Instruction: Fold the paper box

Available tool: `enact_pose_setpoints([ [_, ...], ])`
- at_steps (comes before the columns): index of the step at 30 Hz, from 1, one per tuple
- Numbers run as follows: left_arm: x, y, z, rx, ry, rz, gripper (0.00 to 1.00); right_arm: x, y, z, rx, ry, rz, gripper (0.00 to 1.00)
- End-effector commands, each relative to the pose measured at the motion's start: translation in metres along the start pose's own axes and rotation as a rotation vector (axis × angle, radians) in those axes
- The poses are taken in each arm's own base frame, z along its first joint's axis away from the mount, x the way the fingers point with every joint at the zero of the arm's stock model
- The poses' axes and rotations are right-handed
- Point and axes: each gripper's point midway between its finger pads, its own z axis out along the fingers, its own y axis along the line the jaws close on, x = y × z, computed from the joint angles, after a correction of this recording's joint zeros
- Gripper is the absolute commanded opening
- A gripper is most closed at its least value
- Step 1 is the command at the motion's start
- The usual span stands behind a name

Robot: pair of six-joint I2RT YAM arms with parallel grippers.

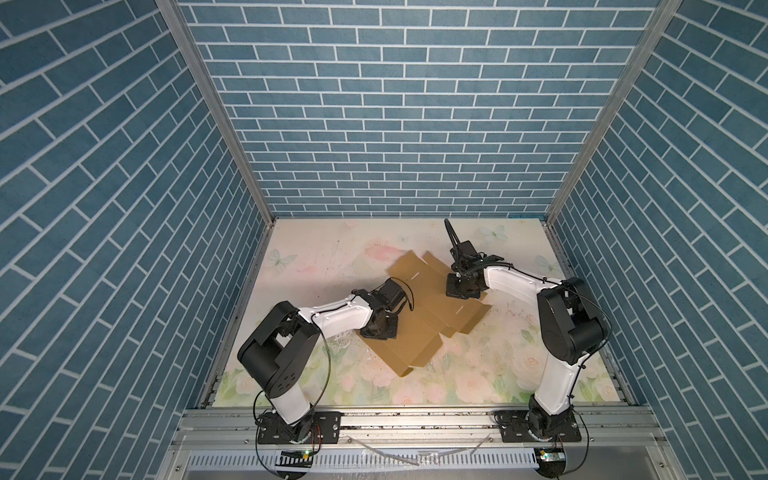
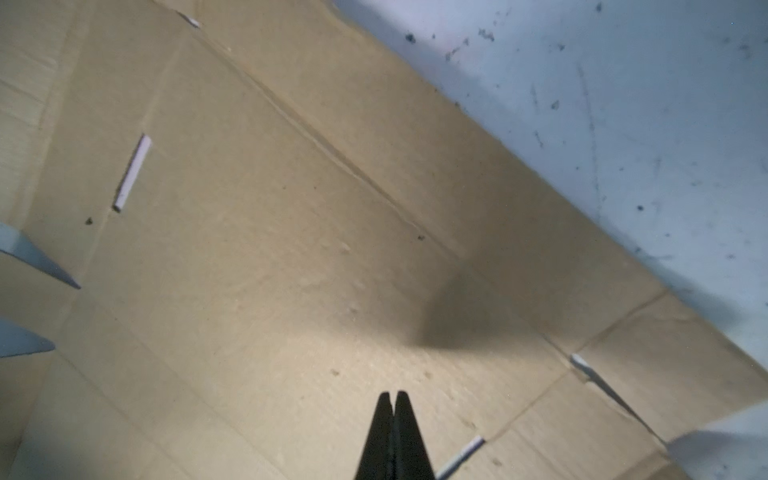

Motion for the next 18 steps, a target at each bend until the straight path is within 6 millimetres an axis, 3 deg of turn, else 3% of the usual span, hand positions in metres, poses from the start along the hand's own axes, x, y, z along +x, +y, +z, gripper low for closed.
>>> enact_pose_setpoints([
  [1,0.014,0.007,0.006,-0.011,0.040,-0.029,0.00,0.008,-0.002,0.019,0.000,0.039,0.024,0.00],
  [7,0.030,0.001,0.010,-0.011,0.069,-0.044,0.00,0.012,-0.001,0.040,-0.004,0.080,0.024,0.00],
  [13,0.047,-0.026,0.015,0.032,0.108,-0.032,0.00,0.014,0.007,0.057,-0.036,0.120,0.010,0.00],
  [18,0.055,-0.050,0.014,0.074,0.139,0.003,0.00,0.005,0.017,0.063,-0.062,0.127,-0.016,0.00],
])
